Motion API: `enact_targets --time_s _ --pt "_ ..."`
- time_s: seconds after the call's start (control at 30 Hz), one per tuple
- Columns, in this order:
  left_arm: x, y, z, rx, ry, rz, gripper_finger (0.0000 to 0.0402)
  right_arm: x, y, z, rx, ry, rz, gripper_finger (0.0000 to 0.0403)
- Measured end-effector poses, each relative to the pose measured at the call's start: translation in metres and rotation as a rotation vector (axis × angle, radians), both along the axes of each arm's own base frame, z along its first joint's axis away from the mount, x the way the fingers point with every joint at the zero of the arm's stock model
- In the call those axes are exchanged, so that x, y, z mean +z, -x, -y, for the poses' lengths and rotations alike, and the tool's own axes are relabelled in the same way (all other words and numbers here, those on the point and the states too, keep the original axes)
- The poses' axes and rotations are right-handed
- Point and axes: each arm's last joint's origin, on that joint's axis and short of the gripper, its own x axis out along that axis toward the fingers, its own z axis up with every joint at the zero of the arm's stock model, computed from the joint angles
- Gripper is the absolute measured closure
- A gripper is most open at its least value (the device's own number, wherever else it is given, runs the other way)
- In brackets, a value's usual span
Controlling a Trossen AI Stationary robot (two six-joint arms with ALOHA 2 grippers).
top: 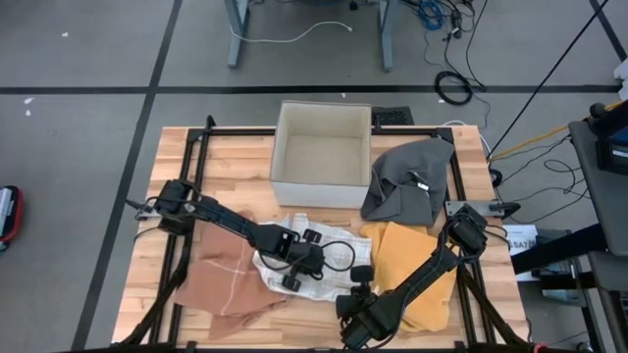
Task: Fold towel
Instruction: Fold the white patterned towel
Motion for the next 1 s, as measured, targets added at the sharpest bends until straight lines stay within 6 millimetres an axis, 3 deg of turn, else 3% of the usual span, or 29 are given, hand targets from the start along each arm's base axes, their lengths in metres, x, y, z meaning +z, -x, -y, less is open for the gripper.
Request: enact_targets --time_s 0.23,0.6,0.77,0.87,1.0 --pt "0.006 0.004 -0.001 0.005 -0.028 -0.005 0.0398 -0.001 0.0 0.0 -0.002 -0.005 0.0 0.0392" --pt "0.057 0.034 -0.004 0.064 -0.094 -0.018 0.04 -0.021 0.004 0.004 -0.028 -0.031 -0.007 0.0392" --pt "0.052 0.049 -0.01 0.132 -0.151 -0.185 0.0401 -0.02 0.0 0.004 -0.033 -0.025 0.043 0.0392" --pt "0.047 0.068 -0.018 0.172 -0.251 -0.357 0.0401 -0.021 0.009 0.0 -0.021 -0.06 -0.042 0.0392" --pt "0.051 0.074 -0.019 0.236 -0.339 -0.364 0.0401 -0.02 0.008 0.001 -0.025 -0.071 -0.049 0.0392"
